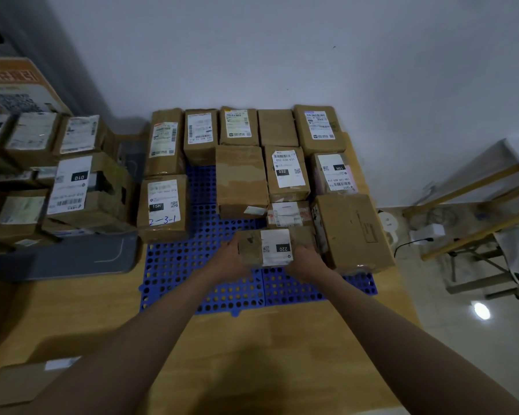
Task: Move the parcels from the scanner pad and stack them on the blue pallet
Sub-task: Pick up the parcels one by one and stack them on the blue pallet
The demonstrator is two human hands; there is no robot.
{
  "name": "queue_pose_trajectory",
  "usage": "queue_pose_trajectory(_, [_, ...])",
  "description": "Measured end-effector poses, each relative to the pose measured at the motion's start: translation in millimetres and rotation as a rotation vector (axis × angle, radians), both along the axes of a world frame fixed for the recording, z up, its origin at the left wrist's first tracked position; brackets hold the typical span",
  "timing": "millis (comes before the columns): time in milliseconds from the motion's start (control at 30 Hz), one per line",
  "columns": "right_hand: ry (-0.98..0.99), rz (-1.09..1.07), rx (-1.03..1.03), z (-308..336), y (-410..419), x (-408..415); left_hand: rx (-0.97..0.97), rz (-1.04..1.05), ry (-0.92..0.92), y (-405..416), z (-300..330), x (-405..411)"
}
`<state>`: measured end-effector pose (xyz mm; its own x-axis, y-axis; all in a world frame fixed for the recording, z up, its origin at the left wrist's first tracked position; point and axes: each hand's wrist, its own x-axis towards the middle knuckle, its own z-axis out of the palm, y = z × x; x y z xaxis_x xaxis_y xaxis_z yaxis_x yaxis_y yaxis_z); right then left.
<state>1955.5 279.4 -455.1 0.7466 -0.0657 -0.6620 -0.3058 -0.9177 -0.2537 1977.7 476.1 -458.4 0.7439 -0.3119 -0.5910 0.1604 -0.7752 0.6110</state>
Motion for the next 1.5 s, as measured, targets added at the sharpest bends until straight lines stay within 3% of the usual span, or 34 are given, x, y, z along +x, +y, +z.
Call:
queue_pose_trajectory(333, [0.049, 0.231, 0.018, 48.8, 37.8, -42.4, 0.409, -0.261, -0.083, 42.6, 33.9, -49.1])
queue_pose_trajectory(667, [-0.003, 0.494, 0.076, 86.0, 127.4, -112.0, 0.496, -0.196, -0.158, 127.3, 97.8, -153.3])
queue_pose_trajectory(900, [-0.047, 0.566, 0.061, 92.4, 193.0, -153.5, 0.600, -0.037, -0.112, 208.3, 100.5, -203.0])
queue_pose_trajectory(1500, [0.052, 0.314, 0.056, 16.3, 314.7, -182.3, 0.666, -0.002, -0.051, 371.5, 24.0, -219.8])
